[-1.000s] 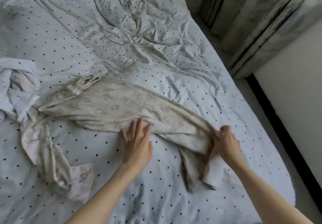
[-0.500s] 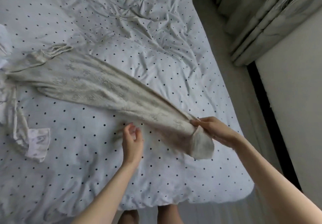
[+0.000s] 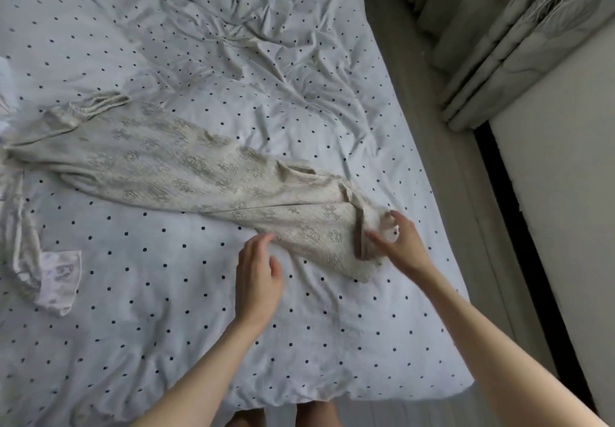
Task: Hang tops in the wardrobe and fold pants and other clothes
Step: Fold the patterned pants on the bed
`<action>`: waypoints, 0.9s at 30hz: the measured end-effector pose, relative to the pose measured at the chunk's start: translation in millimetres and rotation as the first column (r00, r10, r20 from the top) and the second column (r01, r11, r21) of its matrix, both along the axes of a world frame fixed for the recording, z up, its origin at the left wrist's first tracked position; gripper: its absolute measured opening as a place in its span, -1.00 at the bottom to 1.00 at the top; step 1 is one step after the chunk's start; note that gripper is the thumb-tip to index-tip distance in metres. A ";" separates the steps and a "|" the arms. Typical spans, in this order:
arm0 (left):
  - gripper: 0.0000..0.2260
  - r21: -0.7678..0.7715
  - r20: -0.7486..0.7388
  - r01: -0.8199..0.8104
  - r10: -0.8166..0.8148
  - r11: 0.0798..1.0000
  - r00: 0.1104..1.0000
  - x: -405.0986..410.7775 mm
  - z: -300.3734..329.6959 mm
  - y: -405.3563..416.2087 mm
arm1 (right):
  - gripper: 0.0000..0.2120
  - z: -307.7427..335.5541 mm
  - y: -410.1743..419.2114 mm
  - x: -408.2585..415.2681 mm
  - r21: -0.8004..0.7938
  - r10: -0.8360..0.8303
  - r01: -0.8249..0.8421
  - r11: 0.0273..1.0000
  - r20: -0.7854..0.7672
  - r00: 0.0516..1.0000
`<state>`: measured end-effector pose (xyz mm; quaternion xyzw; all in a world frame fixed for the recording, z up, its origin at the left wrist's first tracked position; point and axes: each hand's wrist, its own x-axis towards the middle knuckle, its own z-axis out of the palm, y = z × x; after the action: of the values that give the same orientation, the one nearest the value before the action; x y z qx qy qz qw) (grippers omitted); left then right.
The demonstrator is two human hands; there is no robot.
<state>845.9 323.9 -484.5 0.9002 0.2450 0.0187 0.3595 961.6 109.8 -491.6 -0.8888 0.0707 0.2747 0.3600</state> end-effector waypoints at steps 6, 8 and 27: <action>-0.61 0.463 -0.013 0.485 -0.541 0.742 0.841 48.9 -3.3 9.3 | -0.57 -19.1 7.6 18.5 0.170 -0.212 0.241 0.955 -0.175 0.962; -0.55 0.466 -0.052 0.496 -0.538 0.732 0.842 81.4 -3.5 11.4 | -0.85 -19.7 1.5 27.9 0.245 -0.243 0.292 0.925 -0.211 0.947; -0.76 0.469 -0.097 0.551 -0.580 0.690 0.809 232.0 14.2 -14.4 | -0.86 7.7 -61.1 94.0 0.389 -0.387 0.437 0.811 -0.204 0.899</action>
<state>1077.9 309.5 -470.3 0.9902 -0.0671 -0.0069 0.1225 1055.6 48.7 -483.9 -0.7345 0.2210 0.2496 0.5910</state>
